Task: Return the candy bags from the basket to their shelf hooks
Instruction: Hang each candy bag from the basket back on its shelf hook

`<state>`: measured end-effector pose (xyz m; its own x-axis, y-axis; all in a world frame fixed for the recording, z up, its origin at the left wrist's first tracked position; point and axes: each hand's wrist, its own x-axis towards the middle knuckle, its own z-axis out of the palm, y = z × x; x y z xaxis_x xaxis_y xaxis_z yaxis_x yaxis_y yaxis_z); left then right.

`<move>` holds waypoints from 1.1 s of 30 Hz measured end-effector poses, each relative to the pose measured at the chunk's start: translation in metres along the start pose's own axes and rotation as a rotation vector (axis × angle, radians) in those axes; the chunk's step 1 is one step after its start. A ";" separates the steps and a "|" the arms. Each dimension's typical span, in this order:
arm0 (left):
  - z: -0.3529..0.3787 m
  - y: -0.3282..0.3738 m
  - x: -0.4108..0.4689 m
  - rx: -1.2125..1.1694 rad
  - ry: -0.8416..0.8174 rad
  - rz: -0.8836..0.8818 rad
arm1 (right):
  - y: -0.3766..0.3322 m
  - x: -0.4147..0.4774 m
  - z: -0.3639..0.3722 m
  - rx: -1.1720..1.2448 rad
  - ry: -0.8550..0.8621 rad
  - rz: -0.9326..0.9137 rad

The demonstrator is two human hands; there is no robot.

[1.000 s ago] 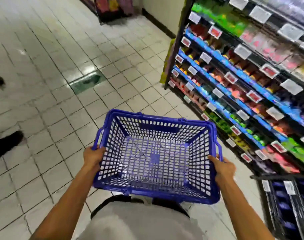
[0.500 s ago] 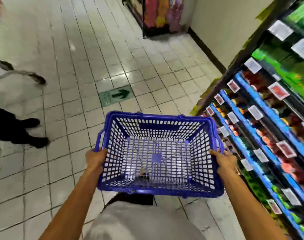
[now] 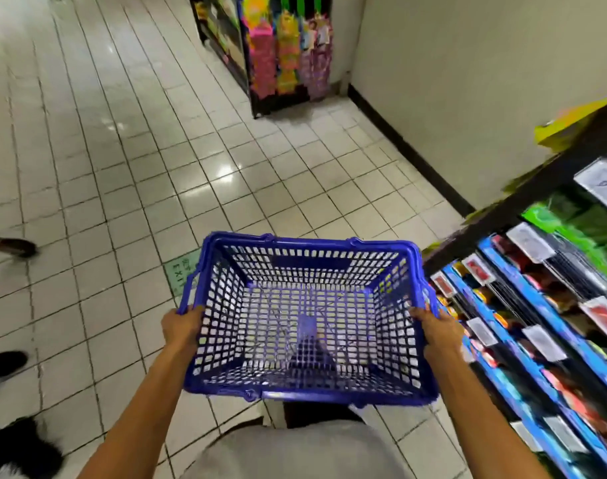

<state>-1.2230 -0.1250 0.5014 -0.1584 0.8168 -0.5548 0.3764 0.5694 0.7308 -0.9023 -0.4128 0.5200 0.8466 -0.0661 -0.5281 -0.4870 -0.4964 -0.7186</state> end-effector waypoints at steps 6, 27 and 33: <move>0.087 0.123 0.064 0.051 0.009 0.027 | -0.110 0.078 0.068 -0.009 0.006 -0.001; 0.498 0.471 0.224 0.425 -0.382 0.243 | -0.314 0.334 0.166 0.316 0.393 0.359; 0.656 0.521 0.200 0.516 -0.543 0.348 | -0.323 0.405 0.147 0.522 0.565 0.446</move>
<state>-0.4596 0.2741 0.5103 0.4585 0.7044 -0.5419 0.7154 0.0692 0.6953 -0.4341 -0.1516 0.4717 0.4672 -0.6451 -0.6047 -0.7154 0.1260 -0.6873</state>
